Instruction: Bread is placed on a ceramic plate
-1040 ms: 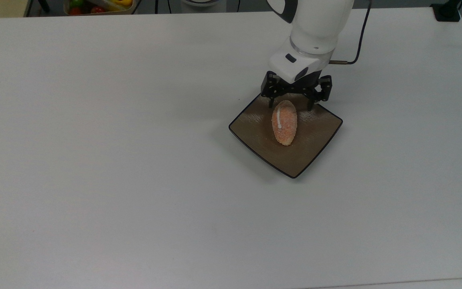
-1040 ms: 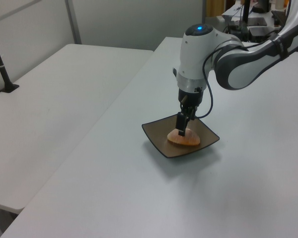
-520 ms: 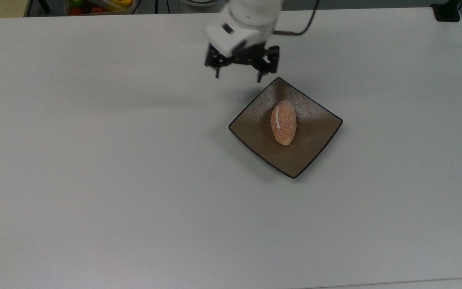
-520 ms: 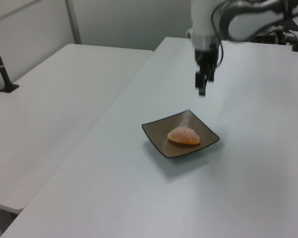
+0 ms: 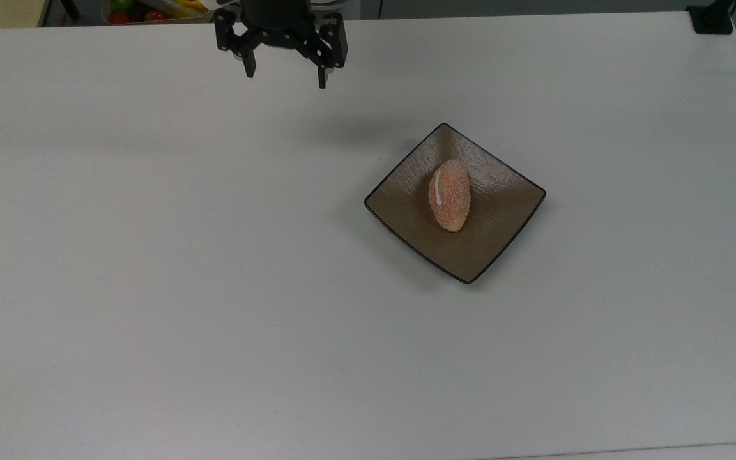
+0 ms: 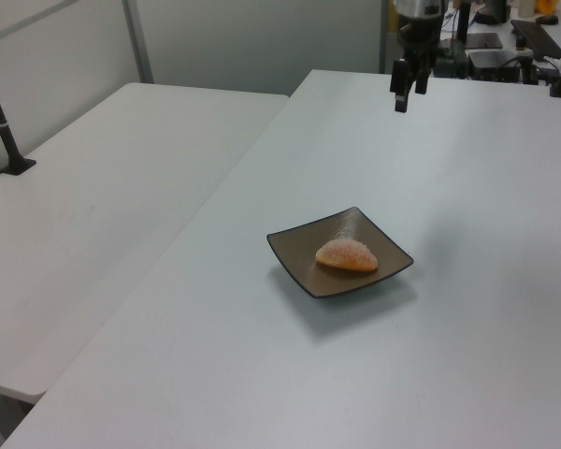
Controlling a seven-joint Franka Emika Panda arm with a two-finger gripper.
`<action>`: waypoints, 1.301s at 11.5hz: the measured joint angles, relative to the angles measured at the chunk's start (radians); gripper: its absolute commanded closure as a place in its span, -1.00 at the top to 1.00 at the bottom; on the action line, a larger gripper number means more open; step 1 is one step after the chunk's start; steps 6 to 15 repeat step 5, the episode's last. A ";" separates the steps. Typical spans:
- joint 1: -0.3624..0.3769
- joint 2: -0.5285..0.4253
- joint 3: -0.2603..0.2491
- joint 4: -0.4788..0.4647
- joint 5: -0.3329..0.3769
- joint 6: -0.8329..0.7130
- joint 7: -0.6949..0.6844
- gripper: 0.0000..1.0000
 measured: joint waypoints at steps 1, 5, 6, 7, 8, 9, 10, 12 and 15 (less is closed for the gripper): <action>-0.007 -0.009 0.000 -0.002 0.001 -0.013 -0.003 1.00; -0.012 -0.021 0.008 -0.017 0.001 -0.020 -0.007 1.00; -0.012 -0.021 0.008 -0.017 0.001 -0.020 -0.007 1.00; -0.012 -0.021 0.008 -0.017 0.001 -0.020 -0.007 1.00; -0.012 -0.021 0.008 -0.017 0.001 -0.020 -0.007 1.00; -0.012 -0.021 0.008 -0.017 0.001 -0.020 -0.007 1.00; -0.012 -0.021 0.008 -0.017 0.001 -0.020 -0.007 1.00; -0.012 -0.021 0.008 -0.017 0.001 -0.020 -0.007 1.00; -0.012 -0.021 0.008 -0.017 0.001 -0.020 -0.007 1.00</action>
